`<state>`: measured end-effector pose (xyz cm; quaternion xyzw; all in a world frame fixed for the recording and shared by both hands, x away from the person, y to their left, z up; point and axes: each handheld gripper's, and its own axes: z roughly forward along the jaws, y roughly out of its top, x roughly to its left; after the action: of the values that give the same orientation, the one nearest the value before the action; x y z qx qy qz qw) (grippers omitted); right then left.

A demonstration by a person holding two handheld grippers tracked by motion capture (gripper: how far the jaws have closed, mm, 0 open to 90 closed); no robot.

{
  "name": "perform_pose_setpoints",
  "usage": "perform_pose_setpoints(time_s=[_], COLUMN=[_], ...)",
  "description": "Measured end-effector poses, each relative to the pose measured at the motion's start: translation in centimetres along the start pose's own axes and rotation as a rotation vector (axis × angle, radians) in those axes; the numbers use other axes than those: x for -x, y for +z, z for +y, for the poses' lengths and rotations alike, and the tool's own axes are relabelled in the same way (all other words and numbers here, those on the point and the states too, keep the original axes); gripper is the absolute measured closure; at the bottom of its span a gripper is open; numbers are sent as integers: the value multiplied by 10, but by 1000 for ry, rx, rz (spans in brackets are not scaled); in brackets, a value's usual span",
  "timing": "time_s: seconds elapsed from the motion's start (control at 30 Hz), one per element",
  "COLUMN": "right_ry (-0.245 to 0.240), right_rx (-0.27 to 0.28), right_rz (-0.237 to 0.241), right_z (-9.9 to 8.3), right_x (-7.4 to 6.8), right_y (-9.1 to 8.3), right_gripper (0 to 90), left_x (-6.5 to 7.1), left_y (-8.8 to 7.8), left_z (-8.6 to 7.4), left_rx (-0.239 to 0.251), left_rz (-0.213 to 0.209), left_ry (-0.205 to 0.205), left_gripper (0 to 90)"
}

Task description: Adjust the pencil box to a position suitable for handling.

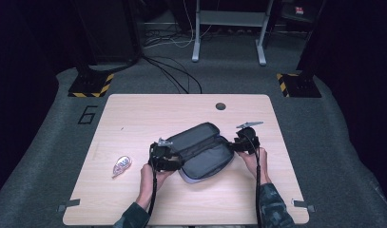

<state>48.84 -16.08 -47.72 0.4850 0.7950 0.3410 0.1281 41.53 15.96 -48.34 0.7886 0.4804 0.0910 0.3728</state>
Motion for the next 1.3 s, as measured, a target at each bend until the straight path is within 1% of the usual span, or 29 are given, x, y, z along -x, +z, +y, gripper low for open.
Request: perform_pose_setpoints(time_s=[0.07,0.1,0.13,0.17,0.2,0.23,0.27,0.3,0.33,0.37,0.4,0.43,0.47,0.53,0.63,0.67,0.7,0.73,0.77,0.8,0.83,0.87,0.93,1.07,1.1,1.13,1.17,1.2,1.3], right_ry=[3,-17,-4,-4,-12,-12,-13,-13,-3,-3,-5,-5,-6,2,4,0,2,3,3,22,22,31,46,52,61,51,51,66,52], right_rx=[5,3,2,2,0,0,-12,-12,-21,-21,-19,-19,-15,-20,-17,-21,-24,-21,-21,-12,-12,-6,4,24,20,28,28,22,22], right_rz=[3,9,16,16,20,20,28,28,38,38,41,41,48,53,53,51,52,50,50,58,58,62,62,67,71,74,74,84,81], right_z=[0,0,-1,-1,-2,-2,-4,-4,-7,-7,-10,-10,-13,-16,-20,-23,-24,-27,-27,-31,-31,-35,-40,-47,-48,-48,-48,-49,-49], right_x=[0,1,0,0,-1,-1,-3,-3,-5,-5,-5,-5,-6,-8,-10,-12,-14,-15,-15,-18,-18,-21,-25,-31,-33,-33,-33,-38,-42], right_y=[2,5,8,8,10,10,11,11,11,11,10,10,9,7,6,5,4,2,2,0,0,-2,-3,-5,-5,-4,-4,-4,-3], right_gripper=[519,533,571,571,626,626,672,672,718,718,759,759,792,811,820,822,823,825,825,825,825,825,825,816,814,810,810,805,800], left_x=[1,2,3,3,2,2,0,0,-3,-3,-5,-5,-9,-13,-15,-18,-19,-23,-23,-27,-27,-31,-35,-41,-41,-46,-46,-50,-54], left_y=[3,5,9,9,12,12,13,13,14,14,15,15,17,17,17,17,17,18,18,18,18,20,21,24,24,25,25,26,27], left_z=[-1,-1,-3,-3,-4,-4,-4,-4,-4,-4,-5,-5,-5,-5,-4,-3,-3,-1,-1,1,1,3,6,12,12,15,15,18,20], left_rx=[-10,-21,-39,-39,-52,-52,-76,-76,-81,-81,-83,-83,-88,-90,-85,-88,-90,-84,-84,-86,-86,-80,-84,-85,-85,-86,-86,-87,-82], left_rz=[-1,-5,-7,-7,-7,-7,12,12,22,22,35,35,41,38,51,45,44,45,45,45,45,46,41,41,41,49,49,52,50], left_ry=[3,4,-4,-4,1,1,34,34,47,47,43,43,43,40,41,53,51,63,63,56,56,73,75,66,66,65,65,58,43], left_gripper=[373,397,435,456,477,513,544,559,580,599,617,645,666,690,718,735,748,762,769,775,782,788,794,800,802,804,804,803,802])
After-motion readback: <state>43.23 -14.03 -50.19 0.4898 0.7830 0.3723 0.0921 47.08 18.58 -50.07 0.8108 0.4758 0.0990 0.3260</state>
